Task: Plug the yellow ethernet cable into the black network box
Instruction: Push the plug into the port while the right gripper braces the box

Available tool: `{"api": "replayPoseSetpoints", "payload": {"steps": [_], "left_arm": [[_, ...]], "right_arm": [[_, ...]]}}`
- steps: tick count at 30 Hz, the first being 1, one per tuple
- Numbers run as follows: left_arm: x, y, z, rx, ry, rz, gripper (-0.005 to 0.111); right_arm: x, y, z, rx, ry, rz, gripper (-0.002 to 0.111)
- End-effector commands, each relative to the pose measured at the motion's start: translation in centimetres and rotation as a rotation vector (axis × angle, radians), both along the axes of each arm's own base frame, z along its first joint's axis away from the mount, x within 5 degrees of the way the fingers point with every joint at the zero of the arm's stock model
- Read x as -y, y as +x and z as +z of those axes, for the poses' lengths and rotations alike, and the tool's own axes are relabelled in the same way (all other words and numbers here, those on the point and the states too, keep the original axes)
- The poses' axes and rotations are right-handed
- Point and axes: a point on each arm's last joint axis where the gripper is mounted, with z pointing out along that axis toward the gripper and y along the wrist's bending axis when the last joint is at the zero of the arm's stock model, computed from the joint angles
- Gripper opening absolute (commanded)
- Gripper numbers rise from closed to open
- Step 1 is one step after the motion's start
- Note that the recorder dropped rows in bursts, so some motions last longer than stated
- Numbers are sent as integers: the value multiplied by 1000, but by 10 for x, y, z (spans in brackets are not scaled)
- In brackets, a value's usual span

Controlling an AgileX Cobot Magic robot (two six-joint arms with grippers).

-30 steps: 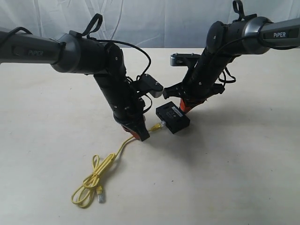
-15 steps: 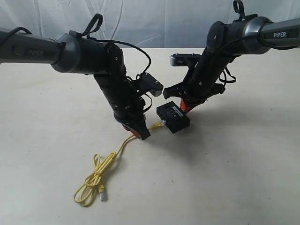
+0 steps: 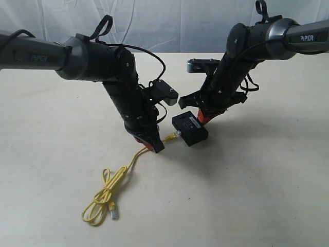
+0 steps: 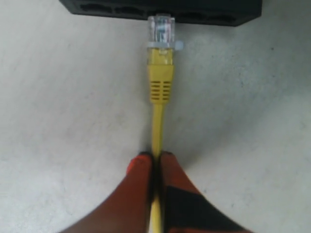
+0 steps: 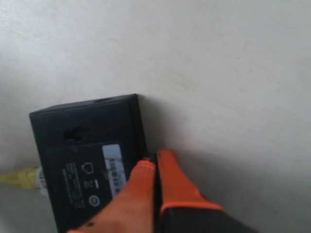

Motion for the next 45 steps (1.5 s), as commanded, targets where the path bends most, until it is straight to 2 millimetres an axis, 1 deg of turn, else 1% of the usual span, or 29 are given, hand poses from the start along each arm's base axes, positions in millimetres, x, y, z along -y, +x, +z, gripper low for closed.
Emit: {"api": "replayPoseSetpoints", "payload": {"steps": [1,7,14,21,30,45], "left_arm": [[4,3,-1,29,-15,14,0],[4,3,-1,29,-16,15,0],[0,0,-2,11,24,-23,0],[3,1,-1,29,-12,-40,0],[5,3,-1,47,-34,-20,0],[3,2,-1,29,-9,-33,0]], "right_arm": [[2,-1,1,-5,-1,3,-1],[2,-1,1,-7,-1,4,-1],[2,-1,1,-4,-3,5,-1],[2,-1,1,-3,-2,4,-1],[2,-1,1,0,-4,21,-1],[2,0,1,9,-3,26,-1]]}}
